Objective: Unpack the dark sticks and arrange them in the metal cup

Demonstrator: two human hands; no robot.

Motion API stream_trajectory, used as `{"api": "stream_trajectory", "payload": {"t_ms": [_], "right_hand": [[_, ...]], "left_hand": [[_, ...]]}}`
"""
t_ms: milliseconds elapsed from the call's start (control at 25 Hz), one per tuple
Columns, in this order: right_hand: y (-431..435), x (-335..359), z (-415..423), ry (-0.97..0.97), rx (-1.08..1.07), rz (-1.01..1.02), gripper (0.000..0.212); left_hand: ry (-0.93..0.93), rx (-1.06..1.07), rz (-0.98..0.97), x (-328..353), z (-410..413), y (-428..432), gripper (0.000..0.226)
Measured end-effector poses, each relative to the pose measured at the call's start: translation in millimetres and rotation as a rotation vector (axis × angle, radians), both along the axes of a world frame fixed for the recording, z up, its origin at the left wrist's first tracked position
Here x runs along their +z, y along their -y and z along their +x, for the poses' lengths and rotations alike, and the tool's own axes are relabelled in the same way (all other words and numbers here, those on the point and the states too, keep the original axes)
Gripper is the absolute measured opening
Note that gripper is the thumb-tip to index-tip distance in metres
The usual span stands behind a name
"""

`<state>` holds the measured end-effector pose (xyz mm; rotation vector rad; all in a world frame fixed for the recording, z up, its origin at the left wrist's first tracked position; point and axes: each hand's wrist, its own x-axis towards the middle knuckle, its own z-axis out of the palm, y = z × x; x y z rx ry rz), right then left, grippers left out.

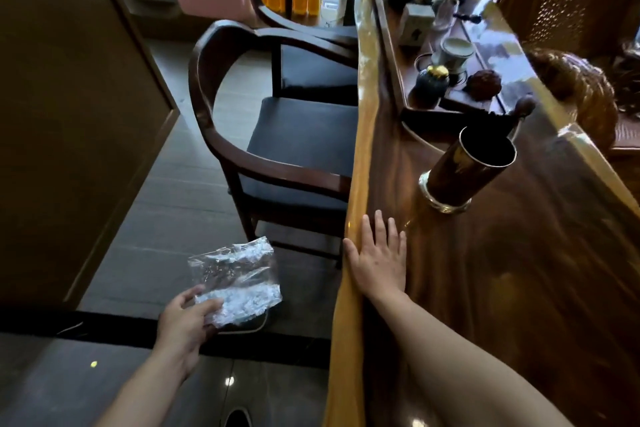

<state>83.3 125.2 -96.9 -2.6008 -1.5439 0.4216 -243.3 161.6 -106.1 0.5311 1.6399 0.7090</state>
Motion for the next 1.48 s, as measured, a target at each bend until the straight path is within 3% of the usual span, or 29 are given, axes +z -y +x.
{"api": "stream_trajectory", "payload": {"t_ms": [440, 760, 1000, 1280, 1480], "right_hand": [[-1, -19, -3, 0.136, -0.053, 0.030, 0.074], [-2, -19, -3, 0.195, -0.053, 0.035, 0.072], [-1, -18, -2, 0.185, -0.043, 0.038, 0.073], [-2, -18, -2, 0.203, -0.043, 0.049, 0.072], [-4, -14, -5, 0.179, -0.028, 0.048, 0.072]], "left_hand": [[-0.112, 0.135, -0.145, -94, -2, -33, 0.051], [-0.293, 0.079, -0.196, -176, -26, -48, 0.056], [-0.330, 0.076, -0.182, -208, -22, -67, 0.059], [-0.546, -0.028, -0.133, -236, -20, -75, 0.062], [-0.671, -0.168, -0.089, -230, -15, -72, 0.086]]}}
